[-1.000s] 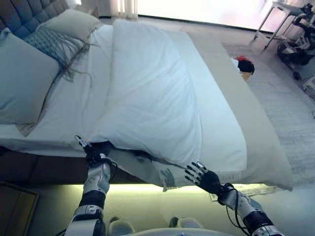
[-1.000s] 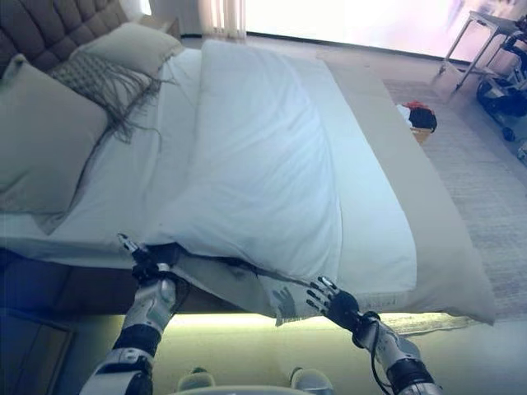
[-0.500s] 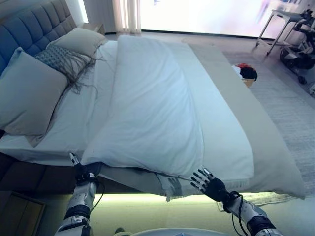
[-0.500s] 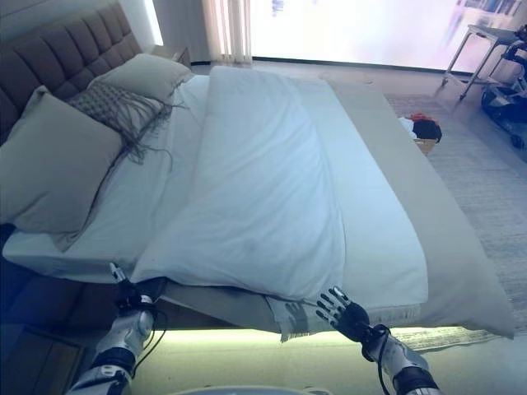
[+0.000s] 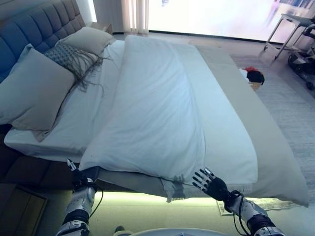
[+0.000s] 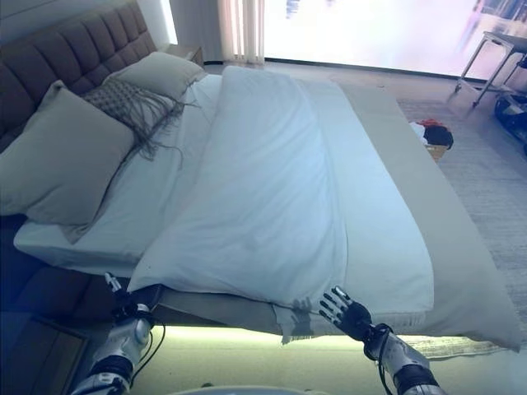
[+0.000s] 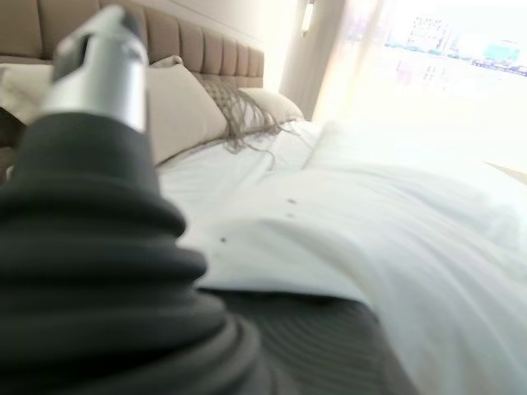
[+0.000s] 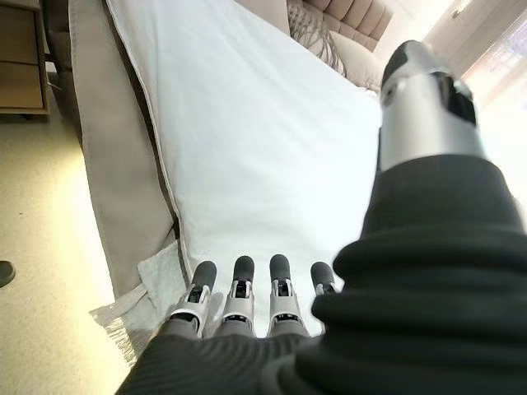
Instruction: Make the bed neatly
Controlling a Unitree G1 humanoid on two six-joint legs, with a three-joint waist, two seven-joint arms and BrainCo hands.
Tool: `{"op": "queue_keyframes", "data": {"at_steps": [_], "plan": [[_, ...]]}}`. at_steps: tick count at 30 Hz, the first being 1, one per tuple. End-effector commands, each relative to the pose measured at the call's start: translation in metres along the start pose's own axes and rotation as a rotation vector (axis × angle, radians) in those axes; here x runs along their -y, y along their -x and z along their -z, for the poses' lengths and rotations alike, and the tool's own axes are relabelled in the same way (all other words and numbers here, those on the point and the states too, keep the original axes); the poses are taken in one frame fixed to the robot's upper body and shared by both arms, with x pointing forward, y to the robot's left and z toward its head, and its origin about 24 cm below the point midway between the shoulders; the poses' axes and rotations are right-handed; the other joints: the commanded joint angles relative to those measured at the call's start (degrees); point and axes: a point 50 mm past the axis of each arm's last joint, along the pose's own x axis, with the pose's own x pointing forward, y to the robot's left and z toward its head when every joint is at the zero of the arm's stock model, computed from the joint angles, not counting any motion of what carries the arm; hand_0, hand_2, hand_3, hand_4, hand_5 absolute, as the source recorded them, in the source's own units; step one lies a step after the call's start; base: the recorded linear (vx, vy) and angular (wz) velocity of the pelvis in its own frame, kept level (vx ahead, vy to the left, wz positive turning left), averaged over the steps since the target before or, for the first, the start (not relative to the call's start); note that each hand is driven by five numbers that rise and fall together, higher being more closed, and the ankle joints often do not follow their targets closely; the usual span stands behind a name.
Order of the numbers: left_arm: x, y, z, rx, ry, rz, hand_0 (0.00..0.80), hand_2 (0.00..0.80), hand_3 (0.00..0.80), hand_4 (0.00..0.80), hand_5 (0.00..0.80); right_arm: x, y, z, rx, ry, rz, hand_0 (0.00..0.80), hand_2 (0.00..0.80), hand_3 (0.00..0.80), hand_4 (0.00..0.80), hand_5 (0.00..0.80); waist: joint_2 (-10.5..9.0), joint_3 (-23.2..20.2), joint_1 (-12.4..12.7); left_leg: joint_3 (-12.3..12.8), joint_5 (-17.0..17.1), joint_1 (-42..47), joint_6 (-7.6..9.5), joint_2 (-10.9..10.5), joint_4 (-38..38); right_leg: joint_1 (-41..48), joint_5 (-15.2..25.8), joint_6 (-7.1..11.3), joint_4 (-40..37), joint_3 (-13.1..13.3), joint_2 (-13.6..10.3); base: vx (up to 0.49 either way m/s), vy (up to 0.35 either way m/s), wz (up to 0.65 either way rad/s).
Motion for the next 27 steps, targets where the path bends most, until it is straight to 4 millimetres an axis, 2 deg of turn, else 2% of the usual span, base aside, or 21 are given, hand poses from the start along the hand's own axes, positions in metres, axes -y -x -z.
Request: {"op": "queue_keyframes", "data": {"at_steps": [1,5,10,13,16,20,23,27], "plan": [[0.061,0.002,-0.077,0.247,-0.043,0.331,0.0,0.0,0.0,0.0,0.0,0.007,0.003,-0.019,0.056,0.015,0.012,0.0,0.0,0.0,0.0,0.0,0.26,0.8,7.0,0.7,-6.3,-4.0,2.33,-1.6,7.2,-4.3,-3.8,3.27,8.4,-2.9,-7.4,-0.036,0.134,0.05],[0.085,-0.007,-0.067,0.224,-0.042,0.448,0.0,0.0,0.0,0.0,0.0,-0.006,-0.005,-0.025,0.086,0.017,-0.035,0.0,0.0,0.0,0.0,0.0,-1.48,4.2,7.7,-0.1,-7.2,-8.5,1.87,-0.8,11.4,-7.7,-3.5,3.4,11.0,-2.5,-8.0,-0.177,0.018,0.05],[0.143,-0.025,-0.048,0.216,-0.013,0.665,0.0,0.0,0.0,0.0,0.0,-0.035,-0.021,-0.045,0.152,0.02,-0.099,0.0,0.0,0.0,0.0,0.0,-3.65,10.8,7.5,-1.4,-8.6,-18.4,1.77,-0.1,19.8,-15.4,-3.1,2.96,16.9,-1.1,-8.6,-0.274,-0.025,0.23],[0.164,-0.026,-0.047,0.242,-0.017,0.762,0.0,0.0,0.0,0.0,0.0,-0.038,-0.022,-0.053,0.168,0.015,-0.107,0.0,0.0,0.0,0.0,0.0,-4.06,12.6,7.7,-1.9,-8.9,-22.0,1.97,0.0,22.5,-18.6,-2.5,2.79,19.0,-0.3,-9.1,-0.17,0.035,0.27],[0.176,-0.023,-0.049,0.287,-0.018,0.822,0.0,0.0,0.0,0.0,0.0,-0.036,-0.021,-0.058,0.189,0.01,-0.1,0.0,0.0,0.0,0.0,0.0,-4.14,13.4,8.0,-2.2,-9.2,-23.2,2.2,-0.3,23.4,-19.4,-1.8,2.76,19.2,-0.3,-9.6,-0.088,0.025,0.07],[0.181,-0.016,-0.069,0.354,-0.034,0.819,0.0,0.0,0.0,0.0,0.0,-0.027,-0.016,-0.064,0.22,-0.017,-0.055,0.0,0.0,0.0,0.0,0.0,-3.91,13.2,8.9,-2.5,-9.7,-22.5,2.53,-0.9,23.3,-18.1,-0.9,3.14,17.9,-0.8,-10.4,-0.001,0.011,0.01],[0.176,-0.005,-0.098,0.437,-0.044,0.808,0.0,0.0,0.0,0.0,0.0,-0.011,-0.008,-0.063,0.225,-0.024,0.004,0.0,0.0,0.0,0.0,0.0,-3.16,11.9,9.6,-2.3,-10.0,-20.2,2.8,-1.3,21.7,-15.9,-0.6,3.31,16.2,-1.4,-10.7,0.072,0.063,0.03],[0.181,0.013,-0.135,0.52,-0.081,0.808,0.0,0.0,0.0,0.0,0.0,0.016,0.006,-0.057,0.214,-0.031,0.094,0.0,0.0,0.0,0.0,0.0,-2.02,9.3,10.4,-2.1,-10.2,-15.8,3.08,-1.9,18.0,-11.9,-0.1,3.9,13.2,-2.2,-11.2,0.143,0.091,0.03]]}}
